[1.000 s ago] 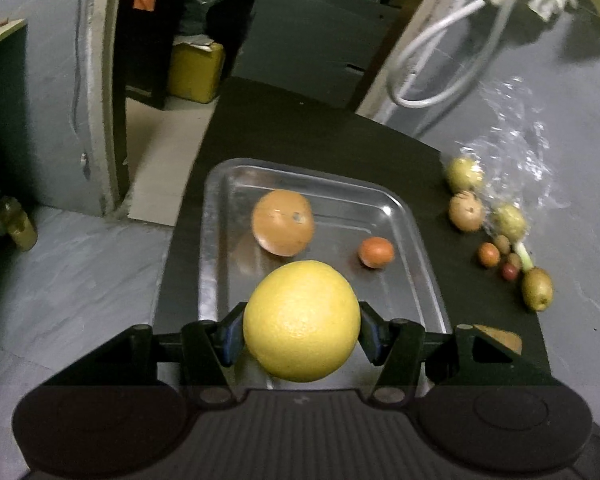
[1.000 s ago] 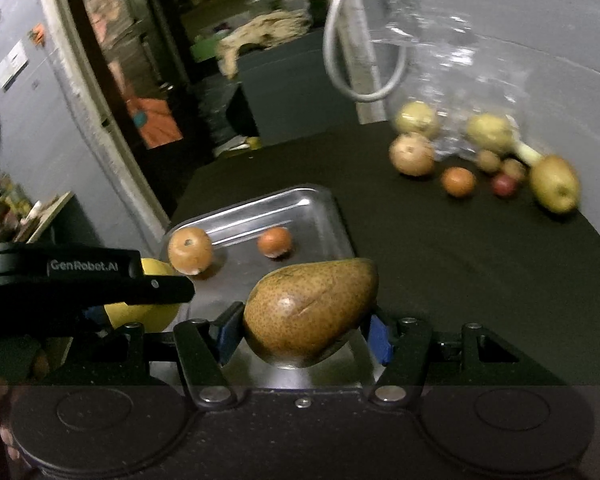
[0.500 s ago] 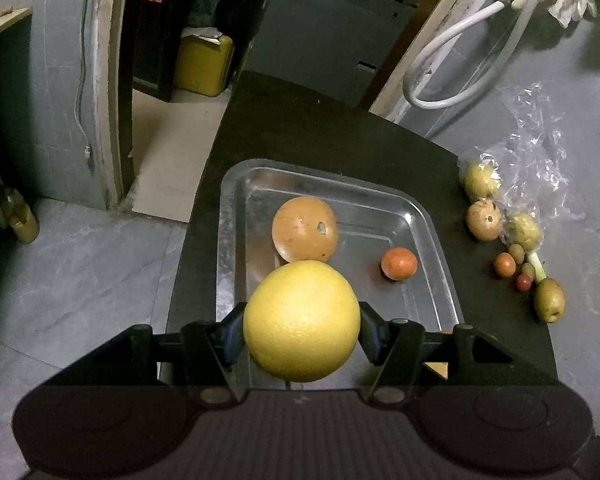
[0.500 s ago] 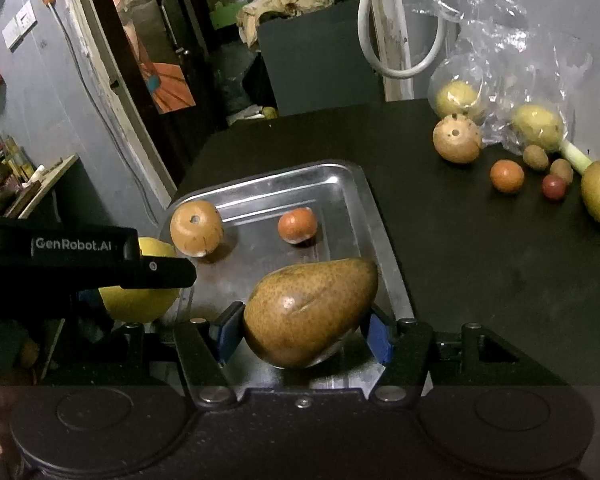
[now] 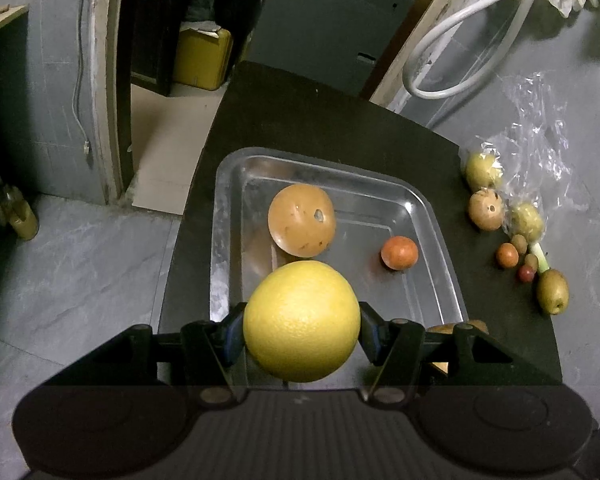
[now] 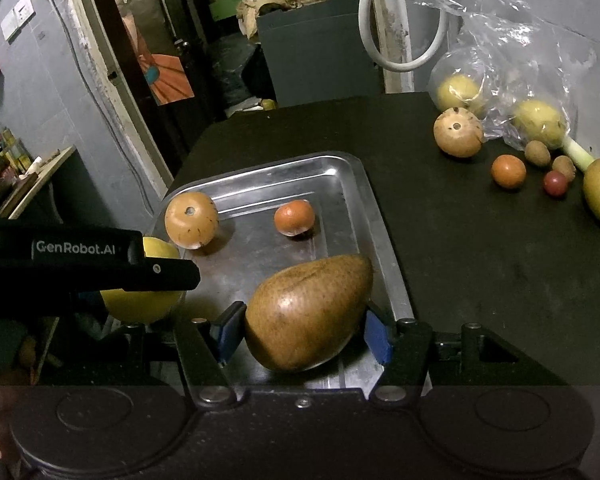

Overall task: Organize fruits
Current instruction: 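Carry grapefruit and pear over the tray and open both tools to release them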

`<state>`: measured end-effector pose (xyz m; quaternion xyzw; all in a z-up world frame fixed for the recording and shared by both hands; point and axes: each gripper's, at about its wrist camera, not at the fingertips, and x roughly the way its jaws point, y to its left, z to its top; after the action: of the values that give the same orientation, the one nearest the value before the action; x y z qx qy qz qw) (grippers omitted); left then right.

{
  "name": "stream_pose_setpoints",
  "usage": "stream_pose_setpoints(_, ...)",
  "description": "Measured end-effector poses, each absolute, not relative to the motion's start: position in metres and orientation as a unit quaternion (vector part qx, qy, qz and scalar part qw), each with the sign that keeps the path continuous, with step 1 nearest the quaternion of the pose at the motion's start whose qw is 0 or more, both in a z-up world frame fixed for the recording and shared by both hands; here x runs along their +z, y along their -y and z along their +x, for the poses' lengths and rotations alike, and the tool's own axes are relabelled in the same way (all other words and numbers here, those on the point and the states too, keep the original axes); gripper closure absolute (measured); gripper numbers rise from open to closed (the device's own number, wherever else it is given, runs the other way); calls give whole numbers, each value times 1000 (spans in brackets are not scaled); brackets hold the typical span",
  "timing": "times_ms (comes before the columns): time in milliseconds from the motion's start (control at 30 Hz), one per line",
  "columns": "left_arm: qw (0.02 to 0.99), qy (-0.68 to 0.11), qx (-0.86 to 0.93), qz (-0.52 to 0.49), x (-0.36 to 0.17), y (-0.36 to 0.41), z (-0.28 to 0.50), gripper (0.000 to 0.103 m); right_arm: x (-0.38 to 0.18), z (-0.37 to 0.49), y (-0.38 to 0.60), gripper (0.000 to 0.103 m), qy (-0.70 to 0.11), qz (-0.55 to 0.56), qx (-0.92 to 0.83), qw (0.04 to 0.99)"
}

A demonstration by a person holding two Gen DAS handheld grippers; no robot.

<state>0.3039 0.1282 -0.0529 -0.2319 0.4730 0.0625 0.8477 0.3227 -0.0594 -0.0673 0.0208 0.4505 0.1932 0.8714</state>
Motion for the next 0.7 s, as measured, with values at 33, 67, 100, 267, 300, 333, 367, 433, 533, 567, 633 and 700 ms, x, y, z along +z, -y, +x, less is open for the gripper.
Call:
stream_pose_setpoints(33, 847, -474, 62, -233, -53, -128, 304, 42, -67, 322, 60, 39, -451, 21, 193, 871)
stream_pose_setpoints(67, 846, -475, 62, -233, -53, -128, 304, 42, -67, 322, 60, 39, -452, 21, 193, 870)
stream_pose_setpoints(100, 845, -476, 62, -234, -54, -127, 303, 42, -67, 322, 61, 39, -453, 21, 193, 870)
stream_pose_setpoints(267, 842, -483, 62, -232, -53, -125, 303, 42, -65, 316, 64, 37, -454, 17, 189, 870)
stream_pose_setpoints(300, 842, -484, 61, -232, -53, -124, 302, 43, -65, 315, 65, 37, -454, 17, 188, 871)
stream_pose_setpoints(333, 842, -484, 61, -231, -53, -124, 302, 42, -64, 313, 67, 36, -454, 17, 186, 871)
stream_pose_setpoints(367, 842, -483, 63, -232, -52, -123, 300, 41, -64, 312, 68, 36, -454, 17, 185, 871)
stream_pose_setpoints(433, 843, -480, 57, -236, -50, -123, 298, 39, -62, 307, 70, 32, -453, 16, 185, 872)
stream_pose_setpoints(533, 846, -479, 54, -226, -44, -120, 294, 33, -57, 299, 71, 24, -448, 14, 183, 875)
stream_pose_setpoints(567, 847, -478, 52, -225, -42, -119, 291, 31, -56, 296, 71, 23, -447, 14, 182, 876)
stream_pose_setpoints(633, 850, -475, 50, -224, -38, -118, 286, 28, -52, 290, 73, 17, -446, 14, 180, 877)
stream_pose_setpoints(700, 852, -472, 49, -222, -33, -117, 280, 22, -48, 282, 75, 12, -445, 15, 176, 878)
